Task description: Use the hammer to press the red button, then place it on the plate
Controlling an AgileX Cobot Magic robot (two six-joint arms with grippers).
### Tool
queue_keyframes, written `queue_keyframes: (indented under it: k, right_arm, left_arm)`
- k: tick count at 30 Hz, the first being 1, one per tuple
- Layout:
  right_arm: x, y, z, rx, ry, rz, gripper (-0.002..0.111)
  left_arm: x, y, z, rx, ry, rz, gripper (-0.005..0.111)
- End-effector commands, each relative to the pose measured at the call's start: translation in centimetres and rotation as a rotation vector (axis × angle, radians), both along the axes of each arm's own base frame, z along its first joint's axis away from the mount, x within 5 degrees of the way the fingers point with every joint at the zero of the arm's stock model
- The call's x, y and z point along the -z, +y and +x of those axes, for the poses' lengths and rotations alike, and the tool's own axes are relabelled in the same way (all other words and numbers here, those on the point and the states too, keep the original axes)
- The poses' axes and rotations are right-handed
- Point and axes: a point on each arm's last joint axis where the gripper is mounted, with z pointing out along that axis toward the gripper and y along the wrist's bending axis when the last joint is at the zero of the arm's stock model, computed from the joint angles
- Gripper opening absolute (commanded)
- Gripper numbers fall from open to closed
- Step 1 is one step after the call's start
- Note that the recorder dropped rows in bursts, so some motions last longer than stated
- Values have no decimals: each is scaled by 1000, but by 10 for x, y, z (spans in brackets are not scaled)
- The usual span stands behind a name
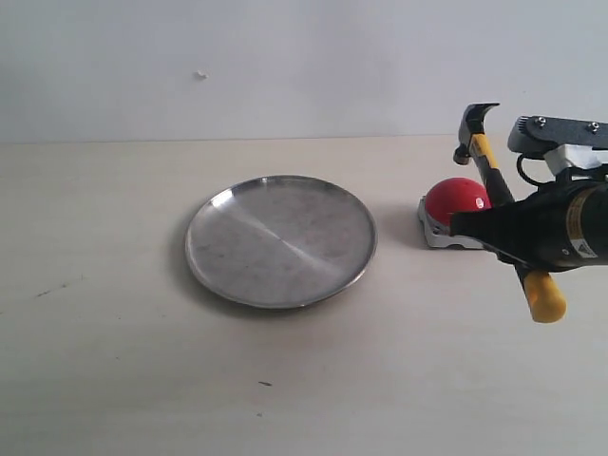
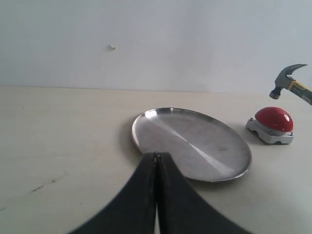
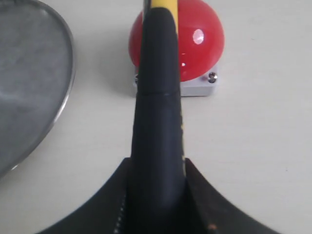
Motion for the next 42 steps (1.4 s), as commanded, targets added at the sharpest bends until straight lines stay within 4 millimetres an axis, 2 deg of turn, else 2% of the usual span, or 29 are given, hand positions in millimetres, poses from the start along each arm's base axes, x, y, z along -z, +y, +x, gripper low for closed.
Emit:
queue_keyframes:
  k: [1,3,6,11,17,20,22,27,33,36,42]
  right_arm:
    - [-6,-1,2,22,-15,13,0]
    - [-6,-1,2,21,-16,18,0]
    - [-17,0,0,14,-59,38,0]
    - [-61,-6,-15,24,-211,74,0]
    - [-119,-17,-50,27,-439,141,0]
    - [-135,-22,-64,39,-506,155,0]
    - [-138,-25,-68,53,-516,147,0]
    - [-127,-26,-62,71,-462,99,0]
    - [-94,-16,-38,28,-320,50,0]
    - [-70,-12,-24,23,-223,22,0]
    - [-1,9,-1,-117,-49,58,0]
  left_arm:
    - [-1,0,0,0,-6,-5,0]
    - [-1,0,0,0,-6,-5,0]
    - [-1,0,0,0,-6,-5,0]
    - [-1,0,0,0,-6,-5,0]
    - [-1,0,0,0,-6,-5,0]
    - [-1,0,0,0,-6,-5,0]
    - [-1,0,0,0,-6,-5,0]
    - [-1,0,0,0,-6,-5,0]
    - [-1,0,0,0,-6,-5,0]
    - [-1,0,0,0,-6,-5,0]
    - [-1,0,0,0,-6,-5,0]
